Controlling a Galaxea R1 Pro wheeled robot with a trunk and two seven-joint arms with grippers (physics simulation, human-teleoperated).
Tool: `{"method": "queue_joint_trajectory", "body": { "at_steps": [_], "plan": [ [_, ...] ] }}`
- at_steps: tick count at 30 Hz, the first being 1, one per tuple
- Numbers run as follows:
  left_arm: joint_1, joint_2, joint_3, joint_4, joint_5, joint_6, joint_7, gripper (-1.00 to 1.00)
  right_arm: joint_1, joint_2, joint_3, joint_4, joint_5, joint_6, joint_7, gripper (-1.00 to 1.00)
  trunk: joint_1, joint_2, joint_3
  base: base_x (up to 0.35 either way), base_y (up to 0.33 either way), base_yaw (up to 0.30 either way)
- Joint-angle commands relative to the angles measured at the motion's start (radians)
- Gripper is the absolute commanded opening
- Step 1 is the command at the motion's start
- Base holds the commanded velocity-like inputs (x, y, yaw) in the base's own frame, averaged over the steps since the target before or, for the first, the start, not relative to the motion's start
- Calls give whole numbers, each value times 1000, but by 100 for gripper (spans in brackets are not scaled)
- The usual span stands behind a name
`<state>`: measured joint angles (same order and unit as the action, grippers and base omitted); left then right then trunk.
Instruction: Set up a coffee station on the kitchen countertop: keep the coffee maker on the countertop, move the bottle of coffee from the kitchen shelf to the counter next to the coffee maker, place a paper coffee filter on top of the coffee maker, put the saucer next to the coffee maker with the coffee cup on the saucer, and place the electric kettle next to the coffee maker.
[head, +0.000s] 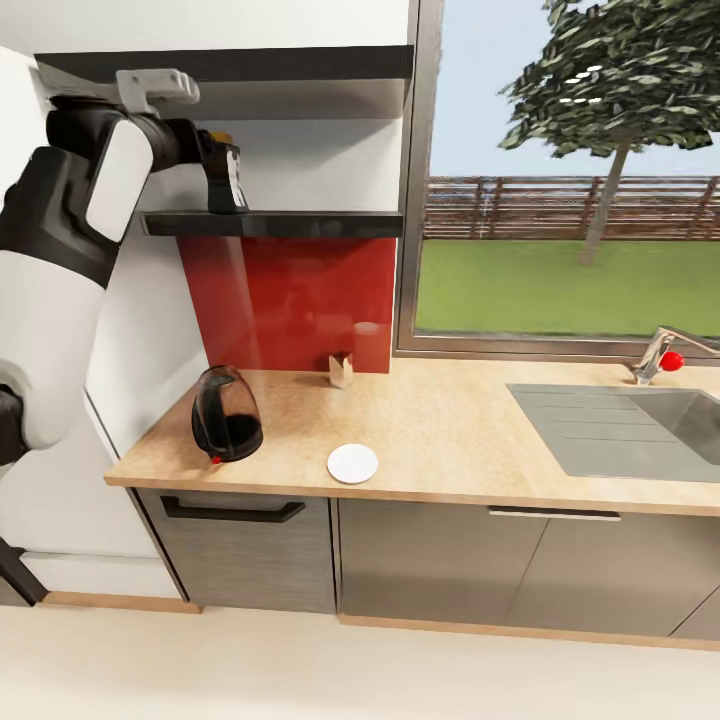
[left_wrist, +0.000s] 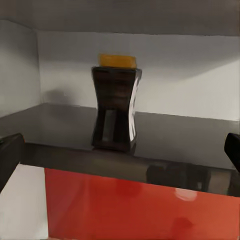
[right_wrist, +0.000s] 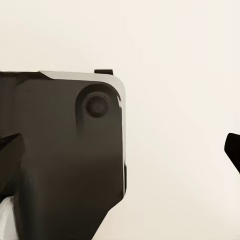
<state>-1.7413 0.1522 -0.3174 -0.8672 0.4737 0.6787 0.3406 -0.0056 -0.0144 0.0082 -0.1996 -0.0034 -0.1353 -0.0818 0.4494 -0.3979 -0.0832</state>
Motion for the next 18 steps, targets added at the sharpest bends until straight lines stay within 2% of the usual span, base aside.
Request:
{"method": "queue_joint_trajectory", "body": {
  "at_steps": [1,3,5,8,12,18],
  "plan": [
    [-2,-2,-5,6,-11,-11,7,100,-1,0,1,0,0,-3,-3,100,1,-2,-2,0,0,0],
    [2,-7,-5,14,-49,-28,3,100,-1,0,0,0,0,-3,-3,100,1,-2,-2,0,0,0],
    [4,-8,-5,16,-64,-34,1,100,-1,1,0,0,0,-2,-4,100,1,-2,-2,0,0,0],
    [6,-5,-5,16,-68,-37,-6,100,-1,1,-1,-1,0,-3,-4,100,1,-2,-2,0,0,0],
    [6,-4,-7,15,-74,-39,-68,100,-1,0,-2,0,-1,-3,-3,100,1,-2,-2,0,0,0],
    [9,4,-6,15,-83,-38,-103,100,-1,-1,-3,3,-1,-2,-3,100,1,-2,-2,0,0,0]
  ]
}}
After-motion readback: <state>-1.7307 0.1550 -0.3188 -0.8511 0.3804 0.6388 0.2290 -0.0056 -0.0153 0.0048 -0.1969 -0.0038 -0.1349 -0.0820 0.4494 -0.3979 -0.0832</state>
